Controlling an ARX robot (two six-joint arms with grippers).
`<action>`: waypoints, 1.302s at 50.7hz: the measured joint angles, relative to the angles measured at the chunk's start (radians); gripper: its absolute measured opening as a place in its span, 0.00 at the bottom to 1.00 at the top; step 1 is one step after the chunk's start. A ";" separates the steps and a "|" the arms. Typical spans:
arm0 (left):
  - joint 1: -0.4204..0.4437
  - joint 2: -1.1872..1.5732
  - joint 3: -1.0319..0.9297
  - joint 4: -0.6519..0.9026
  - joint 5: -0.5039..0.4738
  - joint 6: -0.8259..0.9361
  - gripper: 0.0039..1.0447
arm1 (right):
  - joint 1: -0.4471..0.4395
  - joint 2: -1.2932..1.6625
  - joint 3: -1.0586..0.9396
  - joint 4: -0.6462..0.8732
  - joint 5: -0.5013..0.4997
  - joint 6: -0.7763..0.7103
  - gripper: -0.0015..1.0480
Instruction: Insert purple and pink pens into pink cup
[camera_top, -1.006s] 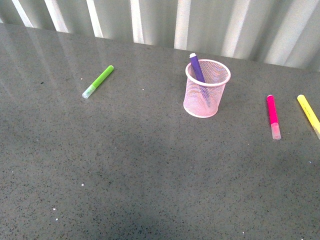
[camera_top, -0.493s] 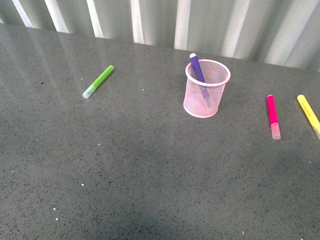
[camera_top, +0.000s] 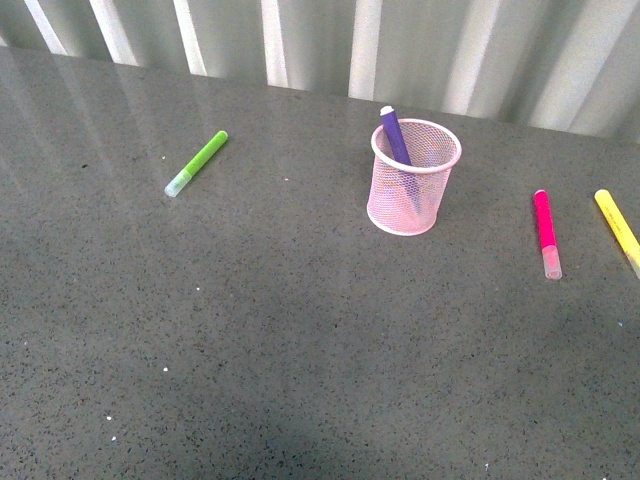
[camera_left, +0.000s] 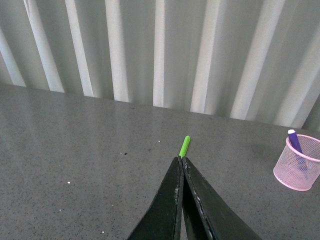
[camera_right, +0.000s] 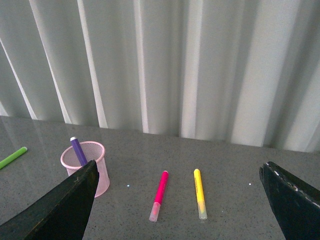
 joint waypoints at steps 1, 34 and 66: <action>0.000 -0.005 0.000 -0.006 0.000 0.000 0.03 | 0.000 0.000 0.000 0.000 0.000 0.000 0.93; 0.000 -0.185 0.000 -0.192 0.000 0.002 0.44 | 0.000 0.000 0.000 0.000 0.000 0.000 0.93; 0.000 -0.185 0.000 -0.192 0.000 0.003 0.94 | 0.036 0.053 0.034 -0.086 0.143 0.050 0.93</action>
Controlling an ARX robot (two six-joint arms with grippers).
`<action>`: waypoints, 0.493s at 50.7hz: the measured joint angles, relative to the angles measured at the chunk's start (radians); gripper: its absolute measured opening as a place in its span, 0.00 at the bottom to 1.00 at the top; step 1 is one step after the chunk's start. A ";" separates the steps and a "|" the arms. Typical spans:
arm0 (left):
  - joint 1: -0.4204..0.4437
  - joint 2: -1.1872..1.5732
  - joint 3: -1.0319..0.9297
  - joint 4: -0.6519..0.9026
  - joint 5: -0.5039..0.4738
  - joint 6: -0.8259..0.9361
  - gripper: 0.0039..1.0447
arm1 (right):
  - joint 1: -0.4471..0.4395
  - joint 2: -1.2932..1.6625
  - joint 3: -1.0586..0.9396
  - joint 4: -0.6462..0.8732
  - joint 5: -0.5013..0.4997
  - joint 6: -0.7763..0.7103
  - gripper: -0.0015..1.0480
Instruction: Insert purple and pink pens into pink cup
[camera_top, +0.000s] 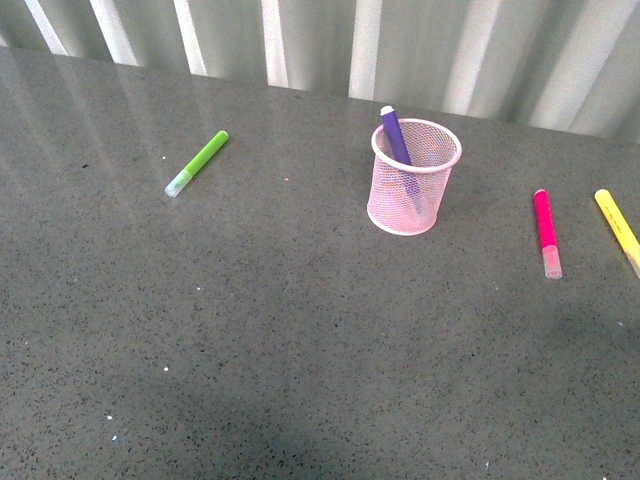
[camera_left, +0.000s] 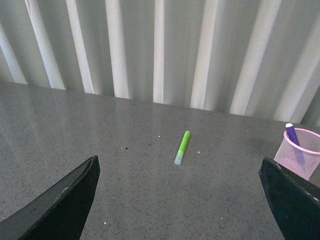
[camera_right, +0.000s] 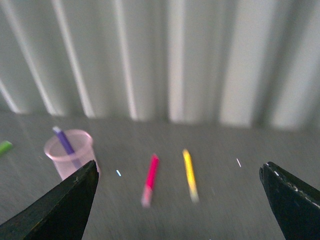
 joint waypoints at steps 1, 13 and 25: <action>0.000 0.000 0.000 0.000 0.000 0.000 0.94 | 0.003 0.018 0.007 -0.011 0.026 0.005 0.93; 0.000 -0.001 0.000 0.000 0.000 0.000 0.94 | -0.252 0.773 0.358 0.512 0.002 0.035 0.93; 0.000 -0.001 0.000 0.000 0.000 0.000 0.94 | -0.235 1.485 0.937 0.203 0.048 0.045 0.93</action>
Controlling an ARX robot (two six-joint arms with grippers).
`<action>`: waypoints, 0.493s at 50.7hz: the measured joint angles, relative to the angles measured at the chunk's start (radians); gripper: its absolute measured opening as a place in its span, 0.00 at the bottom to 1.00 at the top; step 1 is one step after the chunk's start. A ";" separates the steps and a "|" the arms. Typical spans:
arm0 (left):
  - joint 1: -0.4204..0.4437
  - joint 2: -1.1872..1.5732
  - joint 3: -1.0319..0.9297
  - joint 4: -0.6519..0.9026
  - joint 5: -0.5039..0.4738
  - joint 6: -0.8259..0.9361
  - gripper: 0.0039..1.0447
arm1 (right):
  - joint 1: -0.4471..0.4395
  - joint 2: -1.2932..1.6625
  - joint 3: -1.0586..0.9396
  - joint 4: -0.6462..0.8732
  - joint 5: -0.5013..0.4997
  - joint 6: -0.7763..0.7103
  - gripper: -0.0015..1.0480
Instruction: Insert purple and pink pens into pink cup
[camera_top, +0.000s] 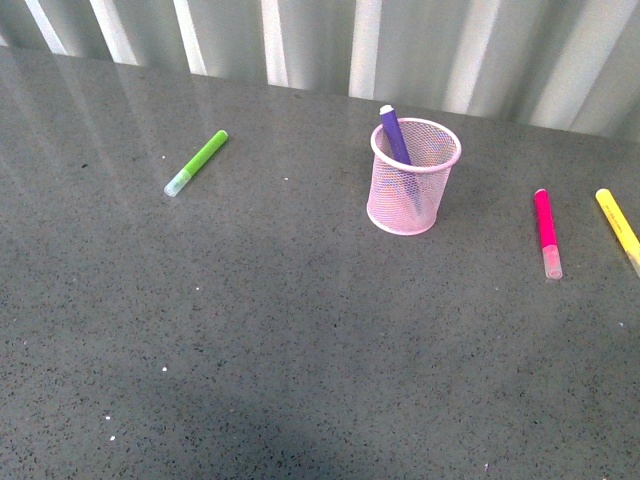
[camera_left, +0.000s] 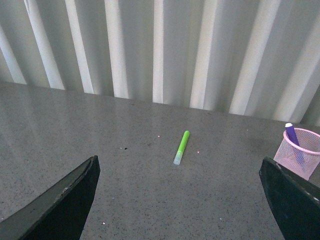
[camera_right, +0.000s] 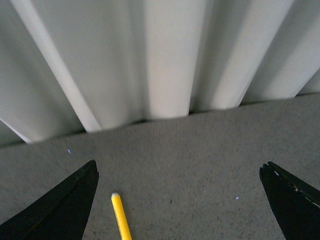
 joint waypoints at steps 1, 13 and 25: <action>0.000 0.000 0.000 0.000 0.000 0.000 0.94 | 0.010 0.049 0.043 -0.033 0.004 -0.008 0.93; 0.000 0.000 0.000 0.000 0.000 0.000 0.94 | 0.164 0.402 0.336 -0.361 0.010 -0.048 0.93; 0.000 0.000 0.000 0.000 0.000 0.000 0.94 | 0.244 0.592 0.408 -0.449 0.051 -0.021 0.93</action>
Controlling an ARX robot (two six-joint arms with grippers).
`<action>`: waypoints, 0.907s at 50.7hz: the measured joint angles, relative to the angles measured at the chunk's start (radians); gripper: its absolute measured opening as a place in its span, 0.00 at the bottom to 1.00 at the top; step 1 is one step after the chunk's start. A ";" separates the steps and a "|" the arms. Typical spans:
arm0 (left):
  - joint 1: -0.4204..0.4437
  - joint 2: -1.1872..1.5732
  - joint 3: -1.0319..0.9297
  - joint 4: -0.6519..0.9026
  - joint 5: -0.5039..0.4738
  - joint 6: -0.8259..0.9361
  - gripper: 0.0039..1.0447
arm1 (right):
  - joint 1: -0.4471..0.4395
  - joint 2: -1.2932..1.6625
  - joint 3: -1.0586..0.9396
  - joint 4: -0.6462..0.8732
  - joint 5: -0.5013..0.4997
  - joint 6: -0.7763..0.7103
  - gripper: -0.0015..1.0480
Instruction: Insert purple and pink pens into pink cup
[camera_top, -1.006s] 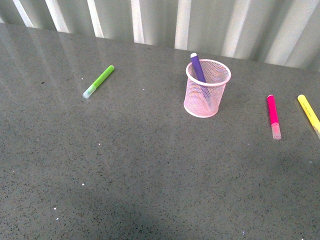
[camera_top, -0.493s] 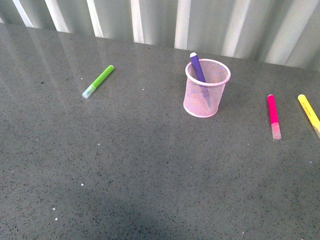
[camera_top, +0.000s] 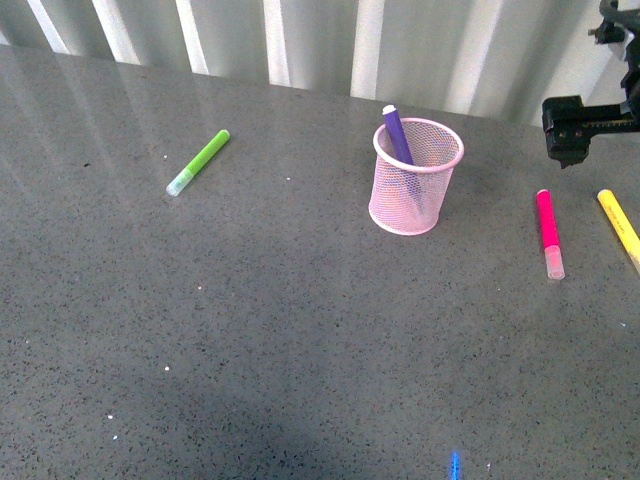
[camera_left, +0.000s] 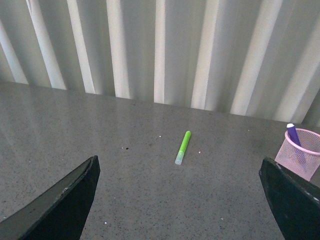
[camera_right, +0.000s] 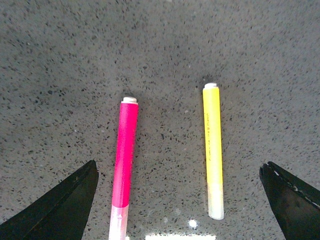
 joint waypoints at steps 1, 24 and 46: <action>0.000 0.000 0.000 0.000 0.000 0.000 0.94 | 0.000 0.013 0.000 0.002 -0.002 0.011 0.93; 0.000 0.000 0.000 0.000 0.000 0.000 0.94 | 0.002 0.154 0.041 0.093 -0.088 0.105 0.93; 0.000 0.000 0.000 0.000 0.000 0.000 0.94 | 0.021 0.269 0.160 0.088 -0.142 0.167 0.93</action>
